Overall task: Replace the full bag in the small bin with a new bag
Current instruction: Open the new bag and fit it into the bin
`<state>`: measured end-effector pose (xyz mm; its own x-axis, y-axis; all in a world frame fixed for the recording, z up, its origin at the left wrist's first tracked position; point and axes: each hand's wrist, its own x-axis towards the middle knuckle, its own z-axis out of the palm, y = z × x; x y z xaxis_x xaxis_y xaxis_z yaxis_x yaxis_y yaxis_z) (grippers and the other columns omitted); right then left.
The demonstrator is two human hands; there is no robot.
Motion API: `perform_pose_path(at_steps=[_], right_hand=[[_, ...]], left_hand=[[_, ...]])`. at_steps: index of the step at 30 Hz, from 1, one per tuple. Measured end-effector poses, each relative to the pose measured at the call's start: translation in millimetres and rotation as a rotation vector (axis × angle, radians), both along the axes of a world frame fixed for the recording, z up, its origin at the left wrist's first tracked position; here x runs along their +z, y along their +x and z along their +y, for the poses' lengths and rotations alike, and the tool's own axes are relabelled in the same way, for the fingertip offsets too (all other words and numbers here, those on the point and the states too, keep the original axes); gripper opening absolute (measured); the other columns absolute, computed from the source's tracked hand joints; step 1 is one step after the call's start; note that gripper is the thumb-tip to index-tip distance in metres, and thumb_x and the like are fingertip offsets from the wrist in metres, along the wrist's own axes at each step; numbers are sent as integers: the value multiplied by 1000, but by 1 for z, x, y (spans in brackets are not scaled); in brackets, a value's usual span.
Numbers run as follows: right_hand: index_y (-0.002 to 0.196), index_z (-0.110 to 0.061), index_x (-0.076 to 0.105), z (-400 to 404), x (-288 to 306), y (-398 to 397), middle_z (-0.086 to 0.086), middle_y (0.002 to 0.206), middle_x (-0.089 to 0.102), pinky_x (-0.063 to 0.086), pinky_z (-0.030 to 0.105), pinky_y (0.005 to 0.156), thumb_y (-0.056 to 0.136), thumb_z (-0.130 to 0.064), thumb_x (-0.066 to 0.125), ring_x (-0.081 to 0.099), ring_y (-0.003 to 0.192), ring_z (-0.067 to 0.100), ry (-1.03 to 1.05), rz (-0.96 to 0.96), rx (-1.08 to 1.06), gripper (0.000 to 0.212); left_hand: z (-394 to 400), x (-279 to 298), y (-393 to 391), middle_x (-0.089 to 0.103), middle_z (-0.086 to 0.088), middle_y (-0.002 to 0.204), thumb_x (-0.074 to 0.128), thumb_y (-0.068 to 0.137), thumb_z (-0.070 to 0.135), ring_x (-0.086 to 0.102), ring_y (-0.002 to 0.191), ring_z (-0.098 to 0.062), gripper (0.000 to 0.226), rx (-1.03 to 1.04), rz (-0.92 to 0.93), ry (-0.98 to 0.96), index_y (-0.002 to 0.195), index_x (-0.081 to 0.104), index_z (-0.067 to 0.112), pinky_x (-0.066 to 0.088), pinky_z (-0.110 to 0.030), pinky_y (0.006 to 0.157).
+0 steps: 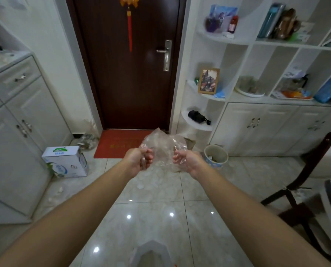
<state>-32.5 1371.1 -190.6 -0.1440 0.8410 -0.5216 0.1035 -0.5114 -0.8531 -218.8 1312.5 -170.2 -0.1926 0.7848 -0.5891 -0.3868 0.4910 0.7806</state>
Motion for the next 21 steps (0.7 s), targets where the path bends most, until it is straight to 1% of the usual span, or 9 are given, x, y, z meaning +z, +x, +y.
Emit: perform_pose_path(at_steps=[2, 4, 6, 10, 12, 14, 16, 18, 21], right_hand=[[79, -4, 70, -14, -27, 5, 6, 66, 71, 57, 37, 81, 87, -10, 66, 66, 63, 17, -73, -7, -20, 11], [79, -4, 68, -31, -46, 10, 7, 66, 69, 57, 29, 63, 88, -7, 64, 64, 58, 17, -142, -8, -30, 10], [82, -5, 67, -46, -62, 15, 6, 66, 66, 50, 22, 49, 89, -6, 63, 61, 56, 16, -192, -27, -32, 8], [83, -6, 65, -72, -79, 22, 6, 62, 63, 47, 17, 44, 85, -7, 67, 59, 47, 13, -195, -160, -20, 3], [73, -6, 63, -82, -87, 27, 6, 58, 61, 47, 21, 46, 80, -4, 68, 58, 48, 16, -141, -272, -17, 9], [73, -6, 65, -91, -91, 31, 6, 59, 63, 53, 30, 53, 75, -5, 65, 62, 55, 20, -77, -401, -26, 2], [92, -6, 67, -97, -91, 35, 8, 81, 70, 55, 37, 68, 75, -13, 60, 68, 77, 27, -14, -576, 3, 19], [116, -8, 56, -105, -83, 37, 9, 109, 65, 48, 33, 76, 80, -18, 61, 63, 102, 31, 73, -761, 35, 38], [130, -14, 48, -124, -68, 28, 5, 126, 56, 43, 34, 95, 83, -21, 65, 53, 116, 25, 471, -901, 96, 50]], left_hand=[[-19, -25, 2, 54, -3, 46, 47, 97, 9, 52, 37, -13, 17, -18, -7, -74, 82, 55, 9, 37, -13, 35], [-40, -48, 4, 55, -5, 51, 55, 93, 7, 54, 39, -13, 8, -53, -14, -159, 85, 54, 7, 36, -12, 33], [-60, -69, 5, 56, -9, 61, 62, 88, 5, 56, 47, -16, 7, -72, 1, -216, 90, 55, 5, 41, -15, 36], [-85, -94, 3, 53, -10, 60, 64, 87, 7, 52, 45, -18, 9, -46, -6, -274, 87, 55, 5, 44, -19, 41], [-91, -98, 1, 49, -7, 58, 63, 90, 16, 45, 46, -17, 12, -41, 27, -270, 84, 55, 9, 38, -23, 45], [-93, -94, -1, 47, -5, 57, 59, 93, 21, 38, 46, -16, 18, -64, 98, -244, 79, 55, 10, 32, -24, 46], [-95, -83, -2, 46, -4, 54, 55, 94, 19, 34, 45, -14, 17, -118, 192, -207, 85, 61, 7, 28, -24, 45], [-98, -69, -4, 45, -2, 52, 52, 95, 18, 31, 43, -13, 19, -189, 249, -165, 96, 67, 5, 23, -24, 45], [-104, -50, -5, 39, -1, 49, 46, 99, 21, 25, 41, -11, 27, -294, 229, -103, 109, 66, 6, 17, -24, 45]])
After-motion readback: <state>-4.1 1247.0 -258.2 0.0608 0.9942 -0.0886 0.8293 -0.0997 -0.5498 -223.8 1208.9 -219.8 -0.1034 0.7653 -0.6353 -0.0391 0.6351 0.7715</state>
